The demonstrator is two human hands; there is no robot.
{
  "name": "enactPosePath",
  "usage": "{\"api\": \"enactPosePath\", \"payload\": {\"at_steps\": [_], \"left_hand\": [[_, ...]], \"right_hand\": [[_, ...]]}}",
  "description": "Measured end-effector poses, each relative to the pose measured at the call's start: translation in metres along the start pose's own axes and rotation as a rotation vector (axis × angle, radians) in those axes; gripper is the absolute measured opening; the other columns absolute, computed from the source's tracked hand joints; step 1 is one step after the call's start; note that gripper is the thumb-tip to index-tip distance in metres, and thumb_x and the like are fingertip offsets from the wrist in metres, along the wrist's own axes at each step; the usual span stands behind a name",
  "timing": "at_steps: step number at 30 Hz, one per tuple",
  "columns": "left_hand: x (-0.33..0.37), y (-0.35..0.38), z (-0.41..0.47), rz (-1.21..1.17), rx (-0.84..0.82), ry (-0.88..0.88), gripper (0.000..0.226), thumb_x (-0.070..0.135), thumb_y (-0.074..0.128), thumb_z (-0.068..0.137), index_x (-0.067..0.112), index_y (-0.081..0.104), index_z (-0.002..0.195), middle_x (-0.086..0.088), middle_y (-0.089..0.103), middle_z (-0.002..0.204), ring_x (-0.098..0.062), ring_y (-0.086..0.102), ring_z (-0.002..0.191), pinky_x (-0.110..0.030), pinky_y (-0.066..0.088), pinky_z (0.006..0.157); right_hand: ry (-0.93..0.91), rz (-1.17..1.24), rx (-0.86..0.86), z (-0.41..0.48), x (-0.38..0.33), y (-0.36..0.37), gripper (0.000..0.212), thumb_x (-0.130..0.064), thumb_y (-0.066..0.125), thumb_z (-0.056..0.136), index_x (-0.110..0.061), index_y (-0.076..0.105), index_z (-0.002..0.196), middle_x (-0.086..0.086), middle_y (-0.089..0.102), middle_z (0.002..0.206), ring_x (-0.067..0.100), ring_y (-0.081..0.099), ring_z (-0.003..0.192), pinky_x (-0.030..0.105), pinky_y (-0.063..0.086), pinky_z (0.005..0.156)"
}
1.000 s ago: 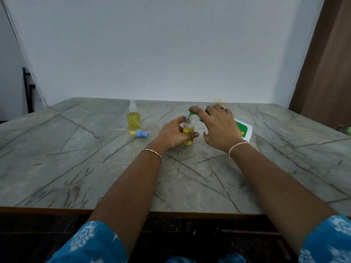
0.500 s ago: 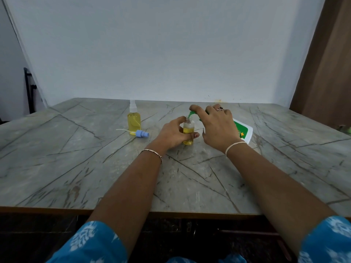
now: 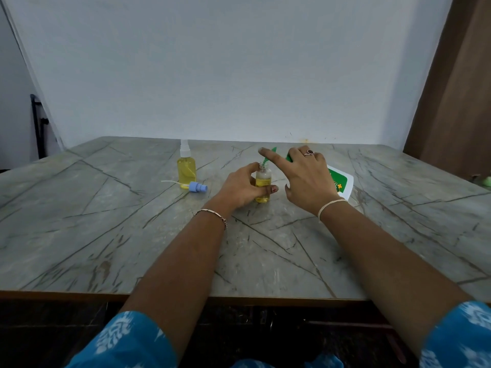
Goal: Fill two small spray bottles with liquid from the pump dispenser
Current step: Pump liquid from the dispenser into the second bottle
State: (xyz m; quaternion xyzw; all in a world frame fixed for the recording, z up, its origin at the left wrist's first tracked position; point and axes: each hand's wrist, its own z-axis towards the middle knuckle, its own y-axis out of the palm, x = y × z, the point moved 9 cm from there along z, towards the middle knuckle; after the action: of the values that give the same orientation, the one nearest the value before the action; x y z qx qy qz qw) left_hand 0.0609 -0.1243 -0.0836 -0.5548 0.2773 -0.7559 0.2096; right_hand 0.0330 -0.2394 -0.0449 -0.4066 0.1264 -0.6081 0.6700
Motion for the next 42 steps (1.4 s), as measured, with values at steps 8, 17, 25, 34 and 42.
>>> {"api": "enactPosePath", "payload": {"at_steps": [8, 17, 25, 34, 42], "left_hand": [[0.0008, -0.0002, 0.0007, 0.013, 0.000, 0.003, 0.074, 0.045, 0.073, 0.078, 0.021, 0.041, 0.140, -0.010, 0.065, 0.117, -0.024, 0.061, 0.107, -0.030, 0.043, 0.092], [0.0011, -0.0005, -0.0001, 0.012, 0.004, -0.006, 0.075, 0.044, 0.073, 0.079, 0.020, 0.039, 0.141, -0.011, 0.064, 0.120, -0.025, 0.060, 0.110, -0.029, 0.041, 0.092], [0.0001, -0.0006, -0.0003, 0.011, 0.003, -0.007, 0.072, 0.045, 0.073, 0.078, 0.021, 0.042, 0.139, -0.011, 0.066, 0.114, -0.025, 0.062, 0.106, -0.027, 0.042, 0.088], [0.0034, -0.0016, -0.0032, -0.012, 0.006, -0.001, 0.074, 0.039, 0.075, 0.078, 0.018, 0.041, 0.140, -0.011, 0.064, 0.120, -0.025, 0.060, 0.107, -0.028, 0.041, 0.089], [0.0021, -0.0016, -0.0030, -0.007, -0.001, -0.007, 0.076, 0.041, 0.074, 0.078, 0.018, 0.039, 0.141, -0.012, 0.065, 0.117, -0.025, 0.060, 0.108, -0.025, 0.039, 0.087]], "right_hand": [[0.066, 0.024, -0.017, 0.0056, -0.0023, 0.0002, 0.074, -0.022, 0.067, 0.076, -0.034, 0.026, 0.137, 0.010, 0.055, 0.113, 0.032, 0.049, 0.111, 0.046, 0.042, 0.089], [0.051, -0.007, -0.002, 0.0043, -0.0028, 0.0005, 0.080, -0.019, 0.070, 0.074, -0.035, 0.023, 0.137, 0.011, 0.056, 0.111, 0.034, 0.050, 0.109, 0.047, 0.043, 0.088], [0.036, -0.011, -0.023, 0.0029, -0.0010, 0.0027, 0.088, -0.020, 0.068, 0.076, -0.035, 0.015, 0.144, 0.012, 0.055, 0.111, 0.034, 0.050, 0.109, 0.047, 0.043, 0.089], [0.081, 0.054, 0.000, 0.0082, -0.0046, -0.0013, 0.072, -0.018, 0.069, 0.074, -0.030, 0.032, 0.134, 0.009, 0.057, 0.113, 0.032, 0.049, 0.112, 0.046, 0.040, 0.092], [0.028, 0.022, 0.011, 0.0021, -0.0003, 0.0007, 0.084, -0.019, 0.069, 0.074, -0.035, 0.022, 0.142, 0.011, 0.056, 0.107, 0.033, 0.050, 0.108, 0.047, 0.042, 0.086]]}}
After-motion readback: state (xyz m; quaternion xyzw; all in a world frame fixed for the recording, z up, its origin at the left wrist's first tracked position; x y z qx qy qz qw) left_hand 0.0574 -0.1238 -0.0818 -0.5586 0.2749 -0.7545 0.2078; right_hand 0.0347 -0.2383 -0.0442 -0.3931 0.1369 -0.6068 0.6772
